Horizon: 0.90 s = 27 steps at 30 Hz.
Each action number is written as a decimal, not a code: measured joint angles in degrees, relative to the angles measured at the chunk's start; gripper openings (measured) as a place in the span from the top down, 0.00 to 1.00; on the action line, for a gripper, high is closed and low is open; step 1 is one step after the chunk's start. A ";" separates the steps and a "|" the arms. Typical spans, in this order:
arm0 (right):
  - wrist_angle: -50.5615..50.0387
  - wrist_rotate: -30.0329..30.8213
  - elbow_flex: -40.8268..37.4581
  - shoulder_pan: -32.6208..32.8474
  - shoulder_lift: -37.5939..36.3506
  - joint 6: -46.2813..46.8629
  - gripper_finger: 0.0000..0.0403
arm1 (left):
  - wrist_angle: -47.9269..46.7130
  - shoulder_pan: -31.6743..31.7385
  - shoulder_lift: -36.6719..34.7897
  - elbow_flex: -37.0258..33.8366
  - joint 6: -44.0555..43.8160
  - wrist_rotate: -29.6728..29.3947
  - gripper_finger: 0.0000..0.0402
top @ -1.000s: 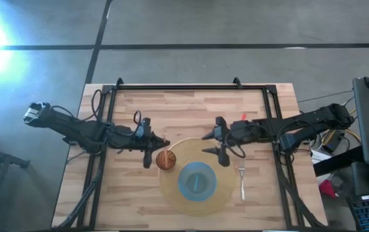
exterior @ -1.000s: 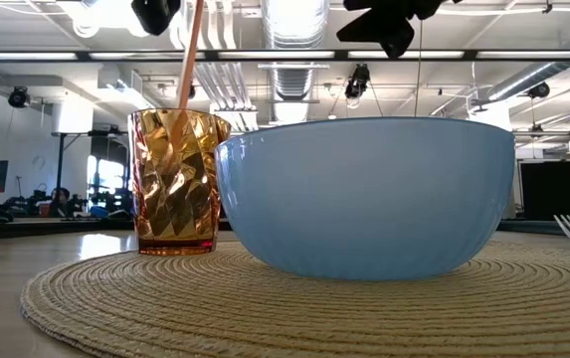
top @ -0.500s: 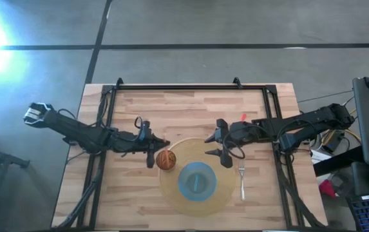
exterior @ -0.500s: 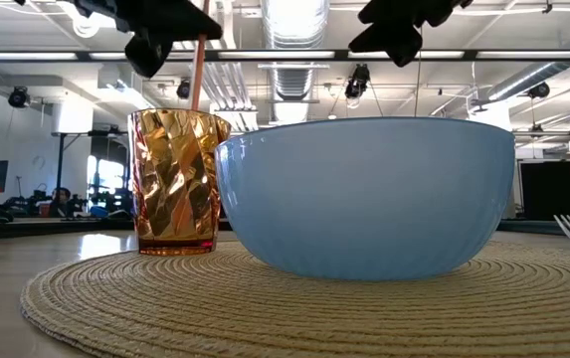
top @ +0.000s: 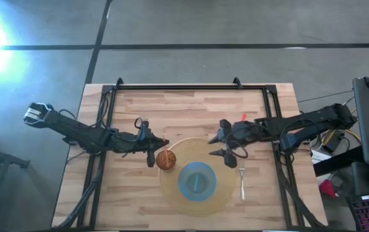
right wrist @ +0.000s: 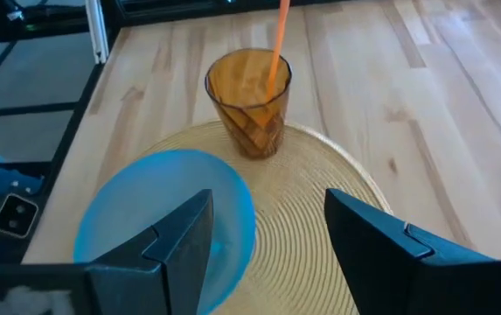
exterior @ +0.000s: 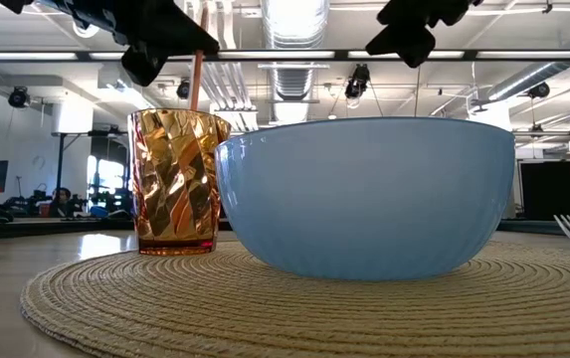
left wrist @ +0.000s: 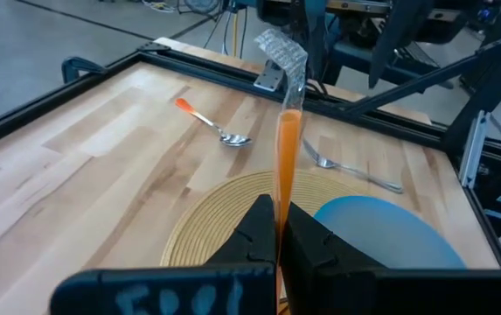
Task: Pick & Place Utensil
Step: Put the straw into the cup
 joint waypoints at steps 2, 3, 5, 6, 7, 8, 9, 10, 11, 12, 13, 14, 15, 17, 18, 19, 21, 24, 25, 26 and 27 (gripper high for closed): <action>-1.25 0.00 0.00 0.00 -0.56 0.40 0.47 | 0.02 0.00 0.00 0.00 0.09 0.00 1.00; -2.00 0.00 0.00 0.00 -0.83 0.42 0.47 | 0.00 0.00 0.00 0.00 0.09 0.00 1.00; -3.43 0.01 0.00 -0.02 -1.45 0.44 0.47 | 0.01 0.00 0.00 0.00 0.09 0.02 1.00; -4.35 0.02 0.00 -0.02 -1.81 0.50 0.47 | 0.02 0.00 0.00 0.00 0.09 0.04 1.00; -5.33 0.02 0.00 -0.01 -2.11 0.61 0.47 | 0.00 0.02 0.00 0.00 0.06 0.05 1.00; -6.09 0.05 0.00 0.00 -2.46 0.87 0.47 | 0.02 0.02 0.00 0.00 0.04 0.13 1.00; -6.92 0.24 0.00 0.00 -2.83 1.26 0.47 | 0.02 0.00 0.00 0.00 0.04 0.15 1.00; -7.94 0.32 0.00 0.00 -3.18 1.75 0.47 | -0.02 0.02 0.00 0.00 0.02 0.17 0.99; -8.80 0.42 0.00 0.00 -3.61 2.19 0.47 | 0.00 0.00 0.00 0.00 0.01 0.17 0.99; -9.53 0.44 0.00 -0.02 -4.08 2.63 0.47 | 0.02 0.02 0.00 0.00 0.01 0.17 0.98; -10.23 0.44 0.02 -0.02 -4.41 2.99 0.47 | -0.01 0.02 0.00 0.00 0.00 0.17 0.96; -10.99 0.44 0.02 0.00 -4.81 3.34 0.47 | -0.02 0.00 0.00 0.00 0.00 0.17 0.94; -11.76 0.44 0.02 0.00 -5.18 3.69 0.47 | -0.09 0.00 0.00 0.00 0.00 0.22 0.92; -12.93 0.44 0.02 -0.01 -5.82 4.61 0.47 | -0.30 0.00 0.00 -0.04 -0.02 0.22 0.88; -13.61 0.46 0.02 -0.02 -6.13 5.07 0.47 | -0.24 0.00 0.00 -0.04 -0.02 0.22 0.86; -14.37 0.46 0.02 -0.02 -6.44 5.69 0.47 | -0.26 0.00 0.00 -0.04 -0.04 0.22 0.84; -15.42 0.46 0.02 0.00 -6.98 6.29 0.47 | -0.22 0.00 0.00 -0.04 -0.04 0.22 0.80; -17.28 0.45 0.02 -0.01 -7.71 7.46 0.47 | -0.19 0.00 0.00 -0.04 -0.07 0.22 0.75; -17.91 0.48 0.02 -0.02 -7.95 7.95 0.47 | -0.23 0.00 0.00 -0.03 -0.05 0.22 0.74; -18.40 0.48 0.02 -0.02 -8.19 8.51 0.47 | -0.56 0.00 0.00 0.08 0.08 0.22 0.73; -18.80 0.48 0.02 -0.01 -8.33 8.96 0.47 | -1.04 0.00 0.00 0.38 0.31 0.21 0.71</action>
